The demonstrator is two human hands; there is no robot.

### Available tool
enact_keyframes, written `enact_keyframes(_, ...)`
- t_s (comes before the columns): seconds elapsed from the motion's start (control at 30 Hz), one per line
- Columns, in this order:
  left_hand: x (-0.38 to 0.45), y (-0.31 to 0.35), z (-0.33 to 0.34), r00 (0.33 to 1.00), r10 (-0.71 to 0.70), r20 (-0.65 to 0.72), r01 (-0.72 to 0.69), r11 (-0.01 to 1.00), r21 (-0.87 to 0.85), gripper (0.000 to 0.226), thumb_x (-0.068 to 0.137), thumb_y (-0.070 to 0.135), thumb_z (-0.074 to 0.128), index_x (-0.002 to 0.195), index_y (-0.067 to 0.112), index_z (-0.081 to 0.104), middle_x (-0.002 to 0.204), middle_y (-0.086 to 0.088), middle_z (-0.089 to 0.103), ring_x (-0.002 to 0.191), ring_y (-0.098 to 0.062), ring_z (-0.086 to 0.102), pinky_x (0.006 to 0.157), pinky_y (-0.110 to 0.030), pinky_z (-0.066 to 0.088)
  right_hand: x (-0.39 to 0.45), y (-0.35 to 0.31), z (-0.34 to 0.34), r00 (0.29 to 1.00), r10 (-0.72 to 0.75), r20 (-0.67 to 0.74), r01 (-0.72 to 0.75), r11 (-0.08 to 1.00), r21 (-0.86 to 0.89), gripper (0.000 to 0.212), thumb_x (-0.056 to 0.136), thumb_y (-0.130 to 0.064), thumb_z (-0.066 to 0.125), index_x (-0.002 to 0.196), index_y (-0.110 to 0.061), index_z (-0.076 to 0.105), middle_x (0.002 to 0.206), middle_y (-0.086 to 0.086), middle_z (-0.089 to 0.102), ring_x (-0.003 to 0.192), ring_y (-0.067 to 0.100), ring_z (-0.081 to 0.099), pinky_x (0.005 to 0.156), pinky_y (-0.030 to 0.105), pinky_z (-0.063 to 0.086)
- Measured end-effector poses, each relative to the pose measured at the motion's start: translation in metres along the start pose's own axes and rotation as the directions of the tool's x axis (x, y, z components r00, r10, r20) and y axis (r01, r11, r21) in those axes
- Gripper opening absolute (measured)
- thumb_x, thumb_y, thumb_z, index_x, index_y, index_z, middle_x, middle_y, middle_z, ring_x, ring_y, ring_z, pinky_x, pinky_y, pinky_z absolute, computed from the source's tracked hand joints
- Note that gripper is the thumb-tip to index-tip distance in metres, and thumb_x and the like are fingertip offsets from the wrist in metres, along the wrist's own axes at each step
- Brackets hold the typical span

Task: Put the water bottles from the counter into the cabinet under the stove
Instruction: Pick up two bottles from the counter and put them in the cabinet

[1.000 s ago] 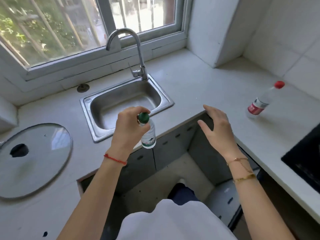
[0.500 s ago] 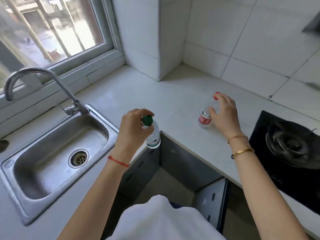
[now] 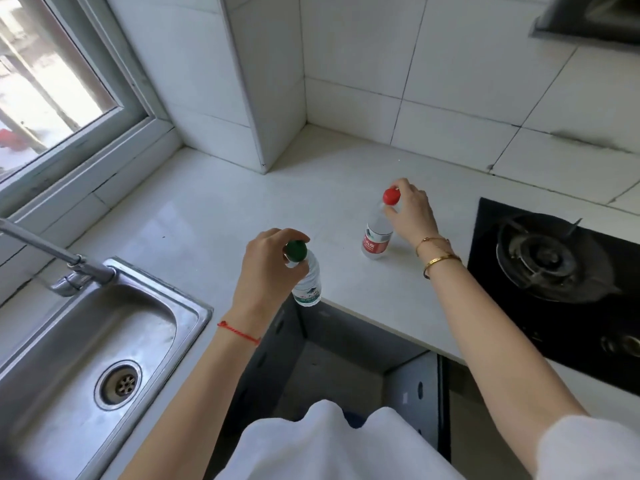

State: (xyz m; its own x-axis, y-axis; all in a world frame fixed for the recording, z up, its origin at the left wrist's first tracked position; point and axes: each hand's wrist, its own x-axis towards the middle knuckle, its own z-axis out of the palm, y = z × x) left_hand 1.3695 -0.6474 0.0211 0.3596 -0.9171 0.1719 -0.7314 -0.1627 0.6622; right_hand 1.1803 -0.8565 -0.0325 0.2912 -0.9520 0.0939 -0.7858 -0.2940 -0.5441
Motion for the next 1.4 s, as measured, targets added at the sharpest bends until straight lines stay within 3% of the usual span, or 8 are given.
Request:
enact_keyframes(0.2,0.005,-0.002,0.000,0.997,0.066,0.028,-0.066,0.998,-0.011,0.030,0.072,0.008,0.074,0.100,0.019,0.072,0.094,0.002,0.070,0.080,-0.014,0.057,0.074,-0.020,0.046,-0.028,-0.004,0.007,0.995,-0.026,-0.095,0.031,0.998,0.050,0.021,0.085,-0.008,0.060,0.103,-0.007,0.049,0.103,0.012,0.058,0.096,0.032,0.053,0.077,0.032,0.042)
enact_keyframes(0.37,-0.006,-0.004,-0.003,0.986,0.149,0.070,-0.147,0.988,-0.039,0.031,0.071,0.006,0.075,0.100,0.017,0.073,0.095,0.000,0.070,0.082,-0.018,0.061,0.075,-0.025,0.052,-0.091,-0.009,0.000,0.973,-0.007,-0.229,0.027,0.996,0.083,0.033,0.088,-0.015,0.062,0.119,-0.006,0.057,0.116,0.012,0.056,0.105,0.027,0.056,0.092,0.032,0.049)
enact_keyframes(0.57,-0.042,-0.005,-0.006,0.946,0.281,0.161,-0.267,0.958,-0.104,0.033,0.069,0.005,0.074,0.099,0.019,0.073,0.093,0.001,0.071,0.079,-0.017,0.061,0.075,-0.029,0.053,-0.197,-0.026,-0.023,0.929,0.097,-0.357,-0.062,0.992,0.109,0.026,0.081,-0.018,0.070,0.106,-0.010,0.063,0.103,0.004,0.057,0.086,0.016,0.056,0.079,0.024,0.048)
enact_keyframes(0.8,-0.102,0.005,0.000,0.858,0.420,0.296,-0.378,0.906,-0.188,0.033,0.068,0.004,0.072,0.098,0.018,0.074,0.092,0.000,0.072,0.078,-0.021,0.065,0.074,-0.036,0.056,-0.345,-0.038,-0.037,0.874,0.277,-0.400,-0.249,0.961,0.121,0.029,0.078,-0.016,0.074,0.104,-0.011,0.064,0.104,0.002,0.061,0.091,0.011,0.056,0.080,0.009,0.039)
enact_keyframes(0.97,-0.146,0.027,0.012,0.744,0.536,0.399,-0.475,0.844,-0.248,0.033,0.067,0.004,0.074,0.097,0.018,0.074,0.092,0.001,0.073,0.078,-0.017,0.064,0.075,-0.029,0.054,-0.427,-0.036,-0.046,0.799,0.381,-0.466,-0.354,0.923,0.148,0.029,0.077,-0.015,0.075,0.104,-0.011,0.065,0.103,-0.001,0.060,0.090,0.009,0.056,0.078,0.002,0.038)
enact_keyframes(1.2,-0.204,0.077,0.045,0.608,0.632,0.480,-0.538,0.773,-0.337,0.035,0.070,0.006,0.075,0.101,0.021,0.073,0.095,0.007,0.069,0.077,-0.007,0.060,0.076,-0.021,0.052,-0.498,0.005,-0.066,0.675,0.464,-0.574,-0.452,0.875,0.176,0.029,0.074,-0.010,0.075,0.100,-0.014,0.065,0.101,0.001,0.062,0.089,0.014,0.059,0.079,0.013,0.042)
enact_keyframes(1.33,-0.233,0.111,0.079,0.590,0.636,0.497,-0.529,0.770,-0.357,0.034,0.071,0.008,0.074,0.101,0.023,0.073,0.092,0.011,0.068,0.075,-0.002,0.058,0.075,-0.016,0.050,-0.522,0.047,-0.084,0.655,0.480,-0.584,-0.479,0.861,0.171,0.027,0.073,-0.011,0.074,0.098,-0.014,0.065,0.098,0.001,0.062,0.084,0.013,0.058,0.077,0.014,0.041)
enact_keyframes(1.4,-0.248,0.130,0.101,0.597,0.627,0.500,-0.527,0.777,-0.345,0.035,0.070,0.009,0.075,0.102,0.023,0.072,0.094,0.010,0.069,0.078,-0.006,0.060,0.076,-0.021,0.053,-0.531,0.075,-0.096,0.663,0.480,-0.574,-0.484,0.860,0.159,0.026,0.073,-0.012,0.075,0.098,-0.015,0.065,0.097,0.001,0.062,0.082,0.012,0.057,0.075,0.016,0.041)
